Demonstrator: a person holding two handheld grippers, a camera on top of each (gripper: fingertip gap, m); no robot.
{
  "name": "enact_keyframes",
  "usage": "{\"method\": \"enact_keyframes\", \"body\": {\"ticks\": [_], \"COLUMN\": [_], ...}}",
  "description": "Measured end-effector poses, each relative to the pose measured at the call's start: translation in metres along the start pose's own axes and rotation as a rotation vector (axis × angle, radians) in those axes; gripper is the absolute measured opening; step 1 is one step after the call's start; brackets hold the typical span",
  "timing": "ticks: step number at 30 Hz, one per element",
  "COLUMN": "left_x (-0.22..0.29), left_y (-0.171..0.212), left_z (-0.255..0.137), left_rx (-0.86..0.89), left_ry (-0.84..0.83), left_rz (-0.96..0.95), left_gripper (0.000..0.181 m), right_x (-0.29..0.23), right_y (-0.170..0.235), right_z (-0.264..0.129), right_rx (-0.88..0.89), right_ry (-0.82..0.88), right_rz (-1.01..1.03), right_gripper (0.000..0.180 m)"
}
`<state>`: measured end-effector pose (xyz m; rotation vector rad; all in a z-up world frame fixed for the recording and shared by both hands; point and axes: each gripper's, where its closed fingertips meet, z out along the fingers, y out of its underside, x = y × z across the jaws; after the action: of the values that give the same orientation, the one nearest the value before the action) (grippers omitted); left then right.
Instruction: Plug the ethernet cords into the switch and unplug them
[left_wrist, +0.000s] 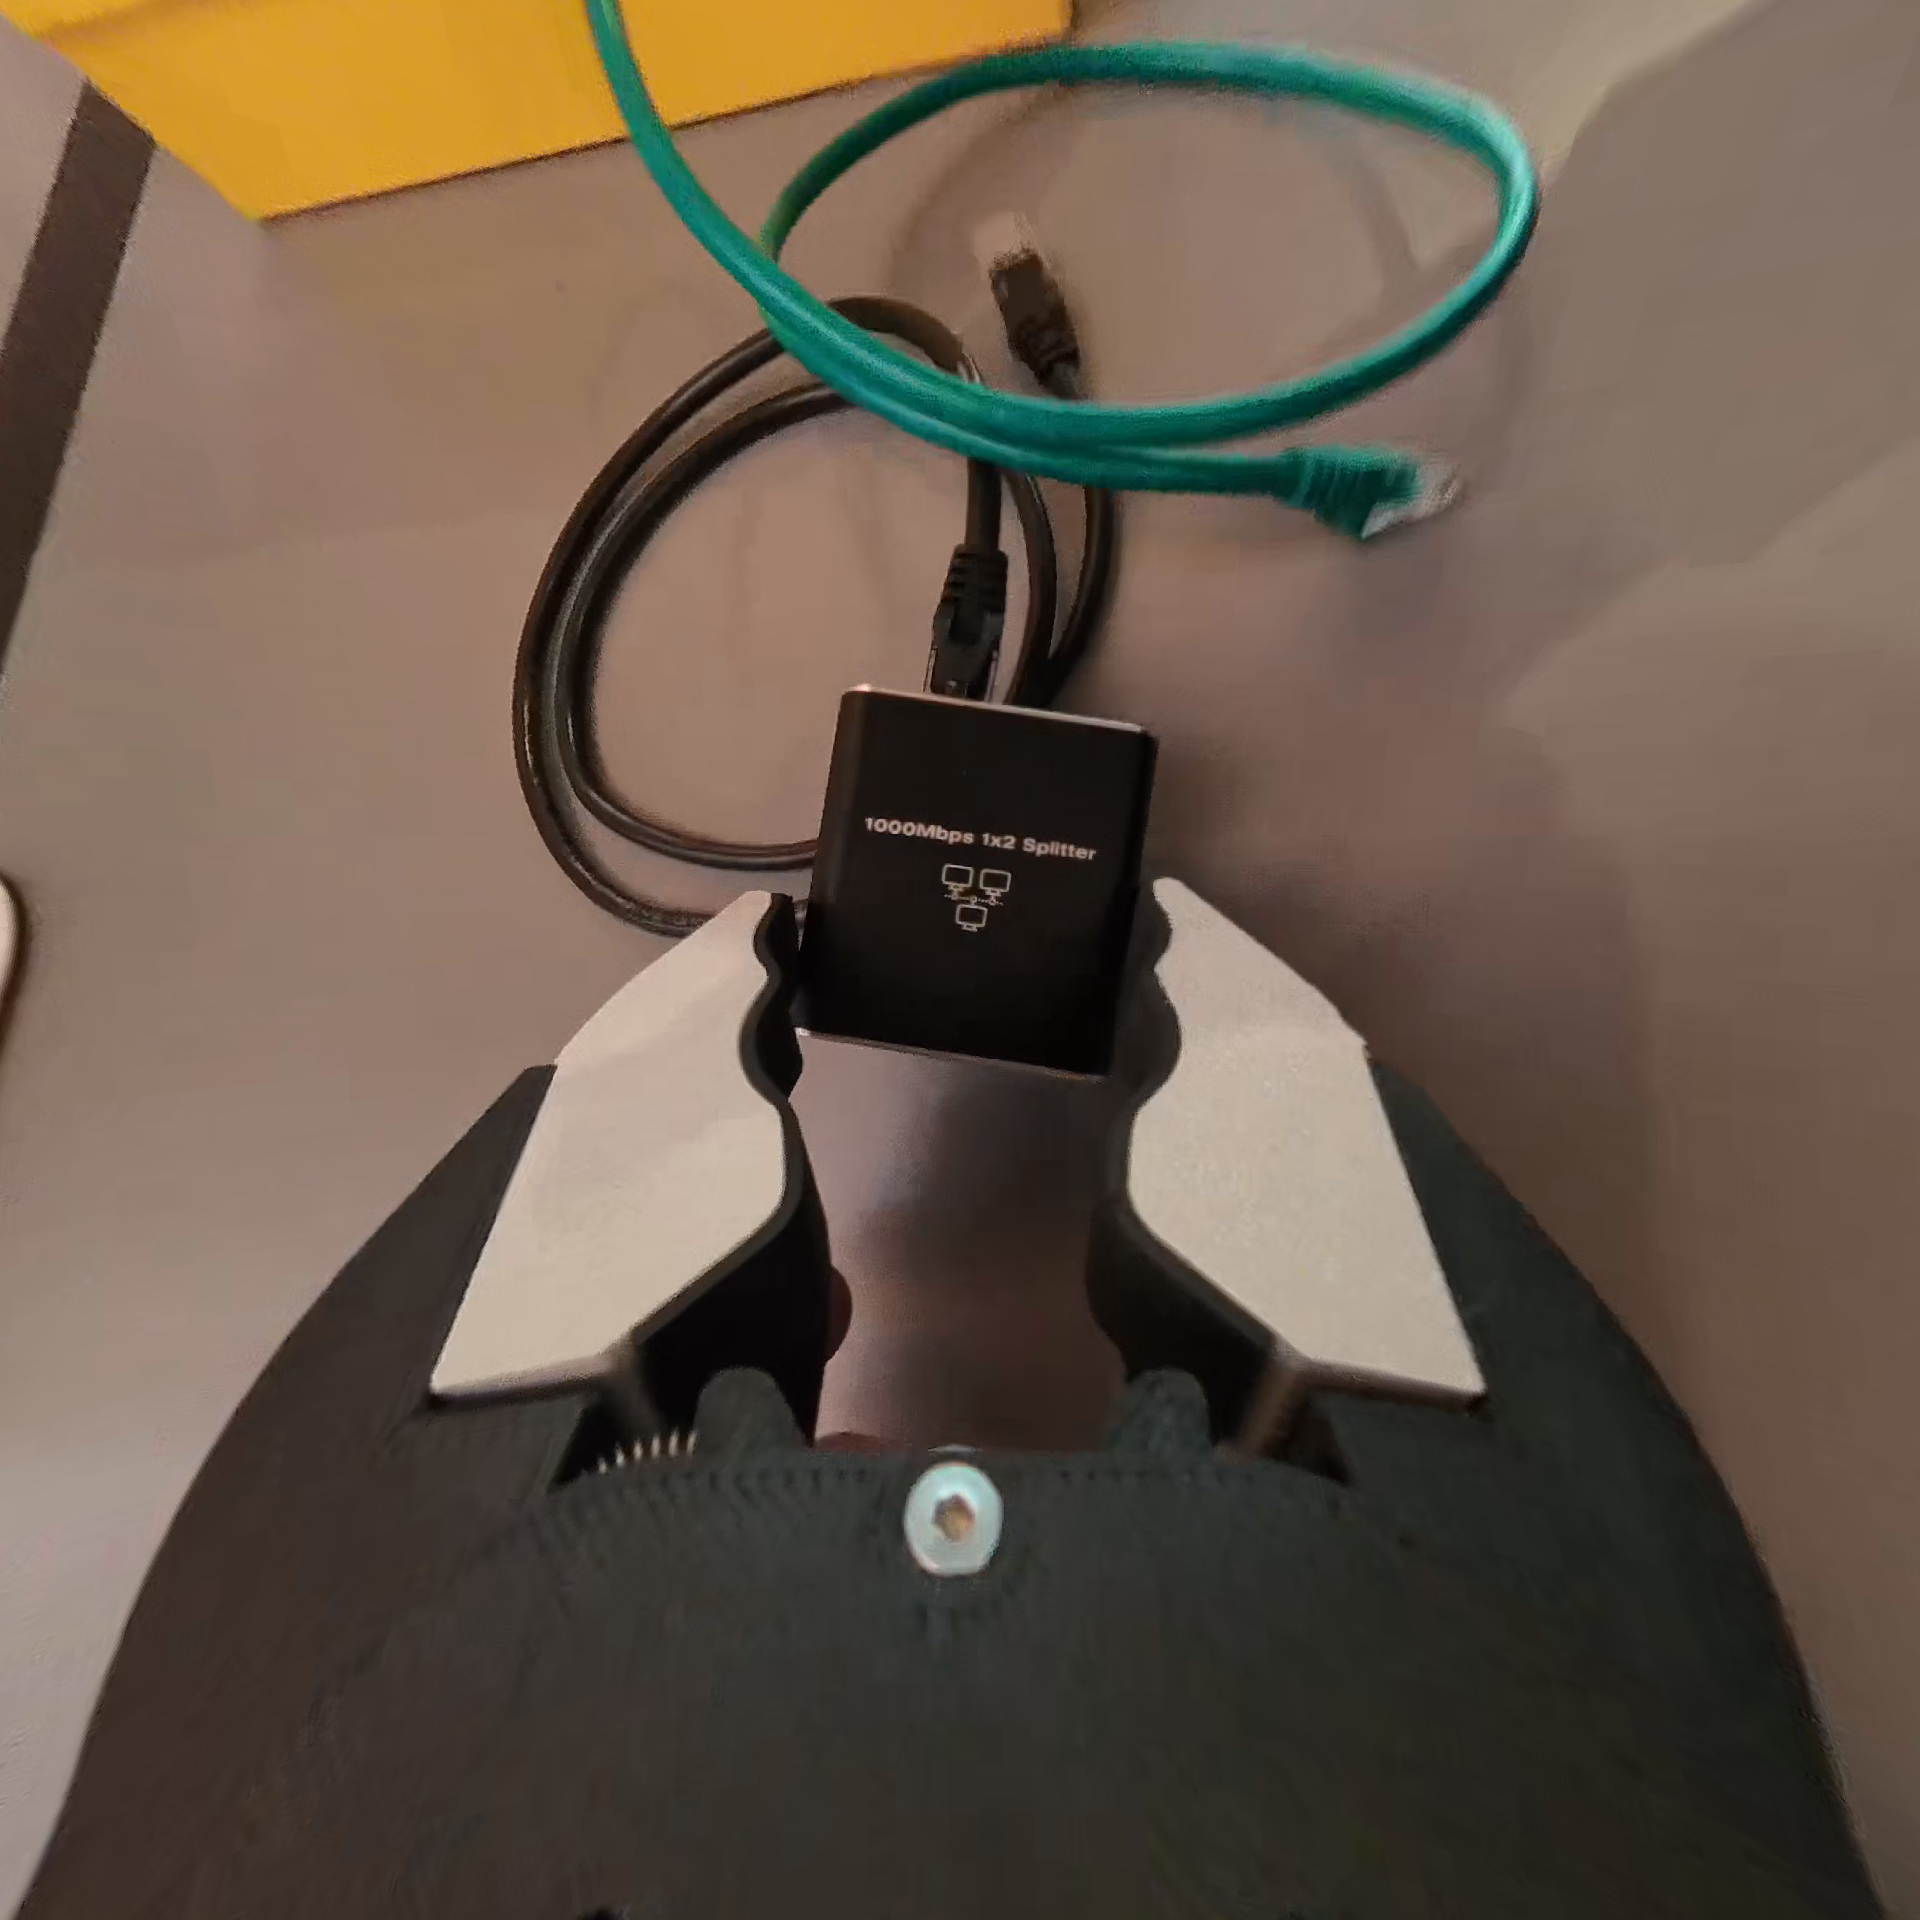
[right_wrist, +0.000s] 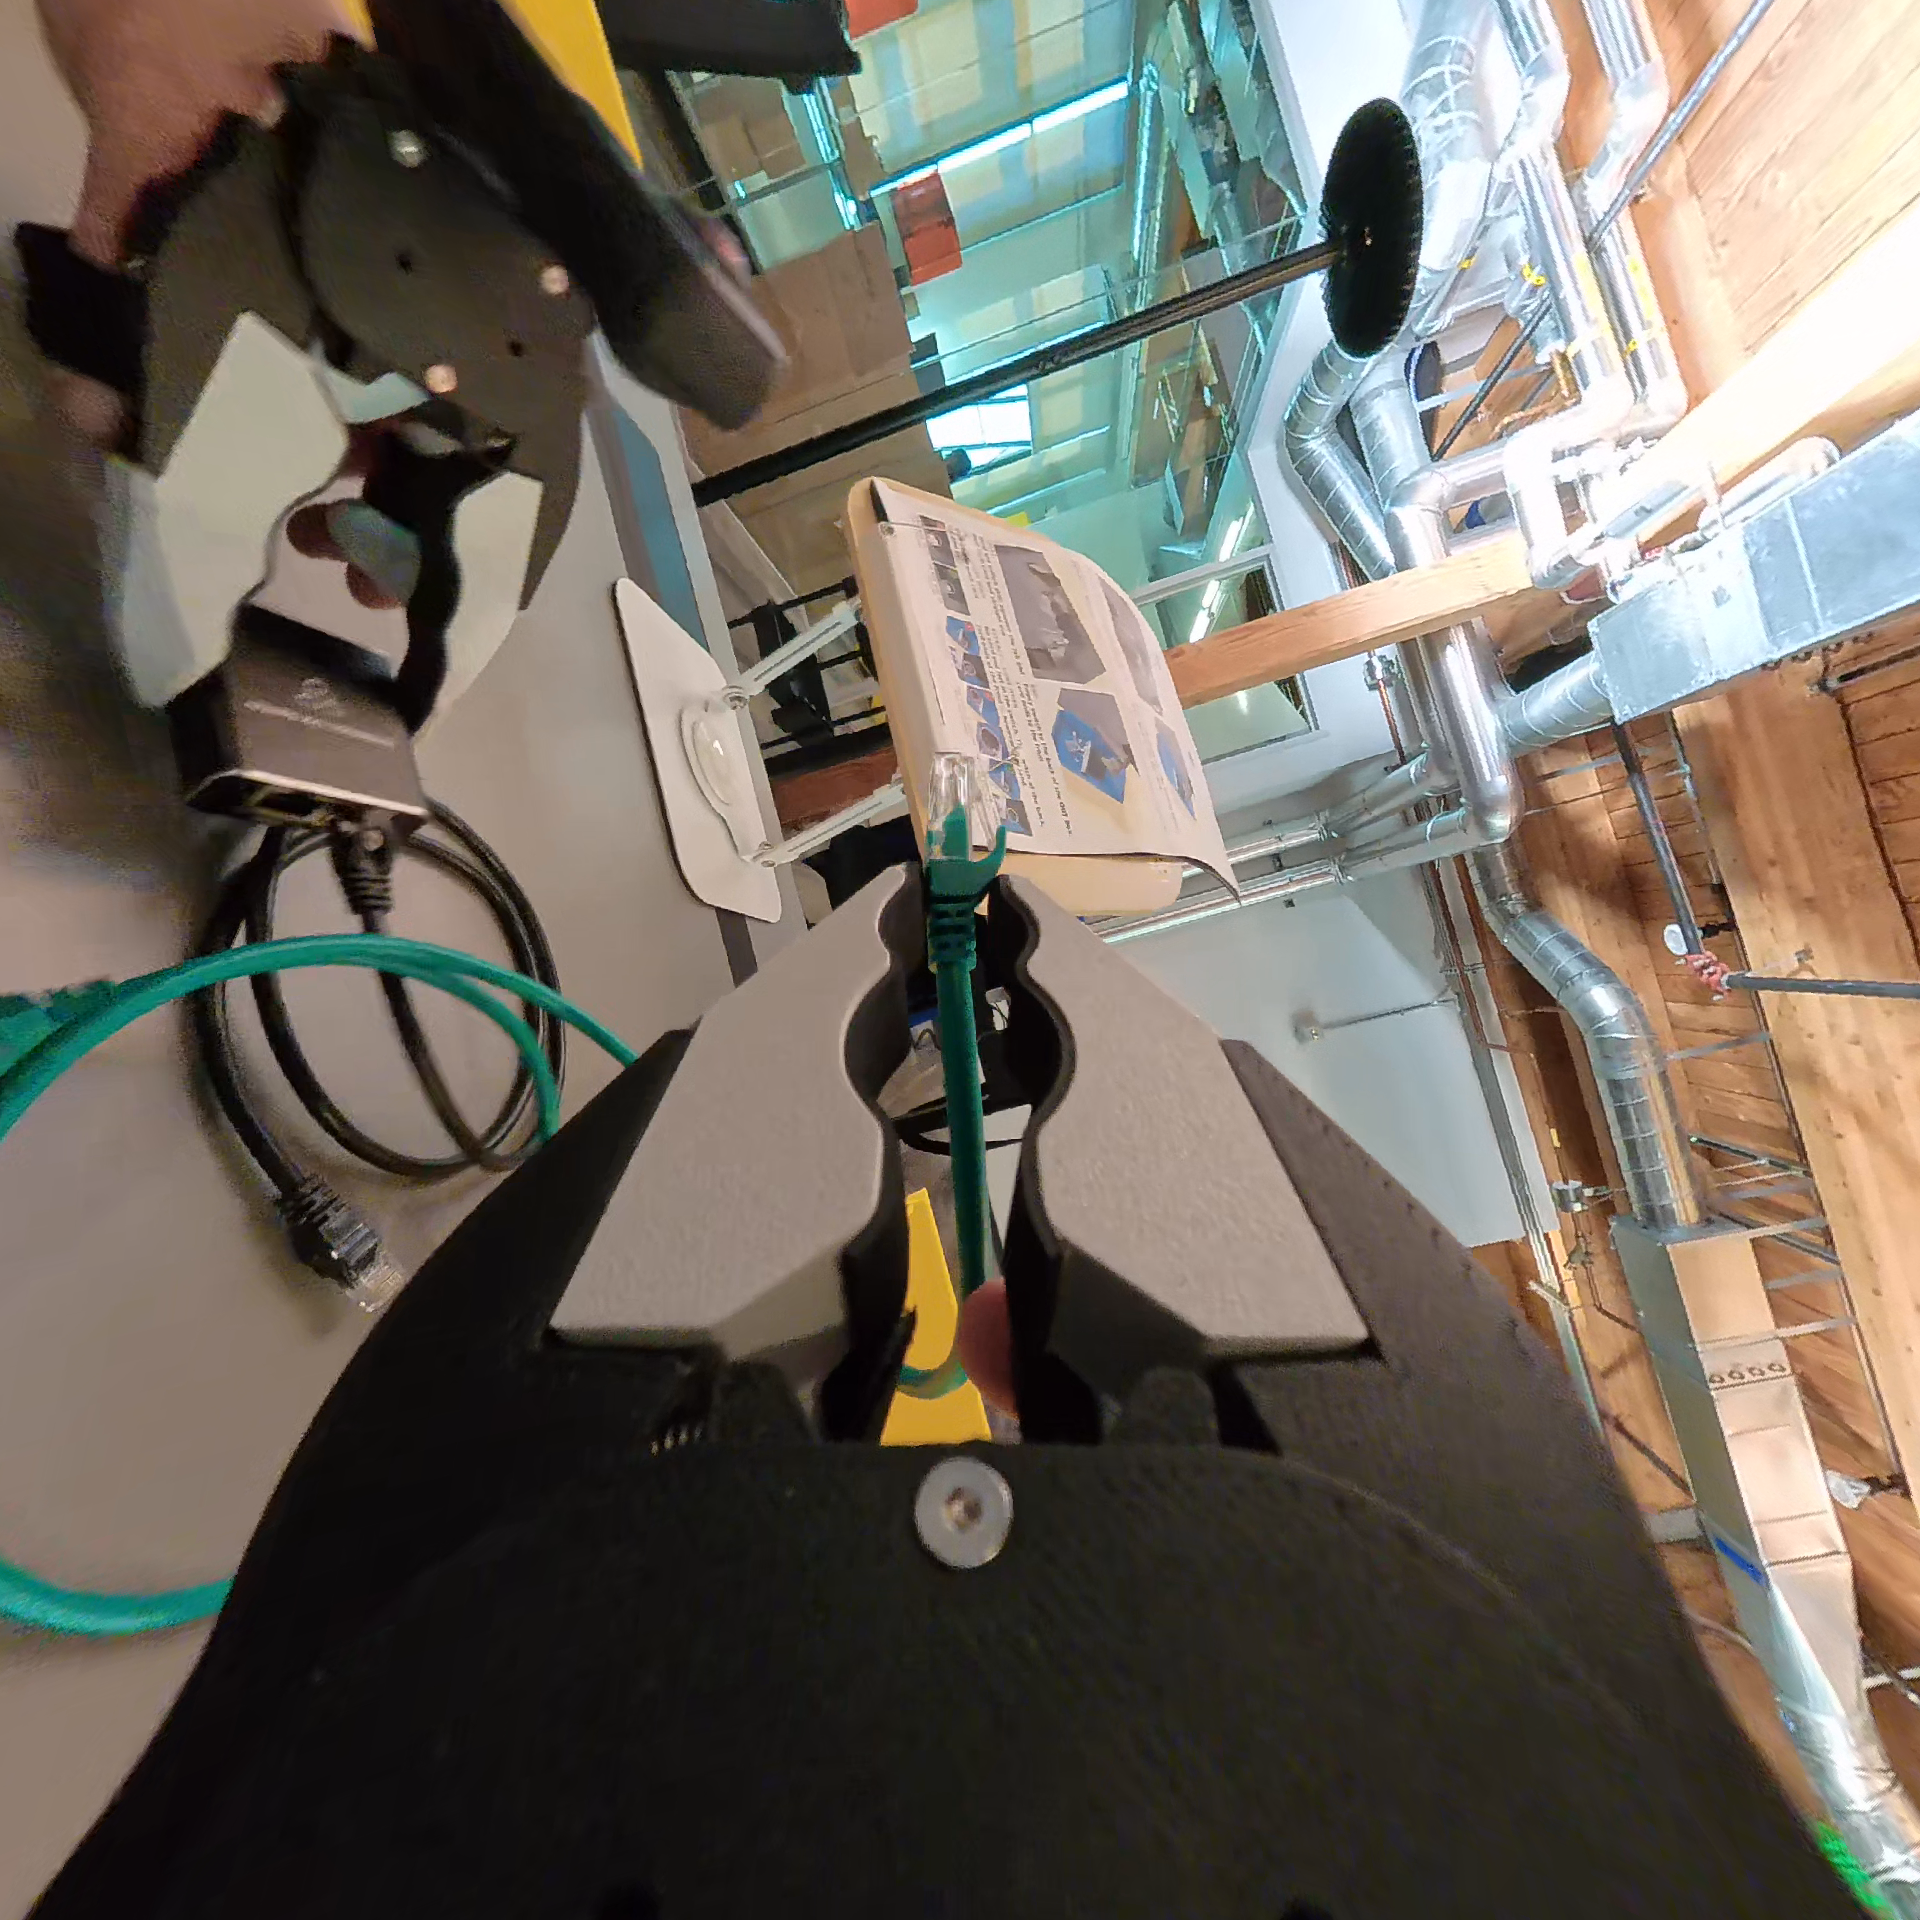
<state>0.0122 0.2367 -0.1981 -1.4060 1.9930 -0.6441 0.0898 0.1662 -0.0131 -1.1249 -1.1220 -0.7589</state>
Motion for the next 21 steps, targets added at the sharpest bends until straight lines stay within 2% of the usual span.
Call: {"method": "enact_keyframes", "body": {"ticks": [5, 15, 16, 18, 20, 21], "left_x": [-0.006, -0.004, -0.002, -0.022, -0.031, -0.025], "left_y": [-0.024, -0.074, -0.084, -0.100, -0.076, -0.068], "left_z": [-0.026, -0.081, -0.091, -0.112, -0.110, -0.104], "left_rx": [0.058, 0.104, 0.158, 0.268, 0.120, 0.090], "left_ry": [0.069, 0.122, 0.158, 0.104, -0.014, 0.008], "left_rz": [-0.216, -0.313, -0.294, -0.383, -0.252, -0.238], "left_gripper": [0.059, 0.056, 0.000, 0.000, 0.000, 0.001], "right_x": [-0.015, -0.034, -0.033, -0.023, -0.010, -0.007], "right_y": [0.000, 0.000, 0.003, 0.012, 0.022, 0.026], "right_z": [0.002, 0.005, 0.004, 0.001, -0.004, -0.005], "right_rx": [-0.003, 0.020, 0.014, -0.006, -0.028, -0.038], "right_ry": [-0.026, -0.110, -0.115, -0.107, -0.091, -0.089], "right_rz": [-0.070, -0.183, -0.196, -0.197, -0.171, -0.164], "right_gripper": [0.009, 0.009, 0.009, 0.009, 0.009, 0.009]}}
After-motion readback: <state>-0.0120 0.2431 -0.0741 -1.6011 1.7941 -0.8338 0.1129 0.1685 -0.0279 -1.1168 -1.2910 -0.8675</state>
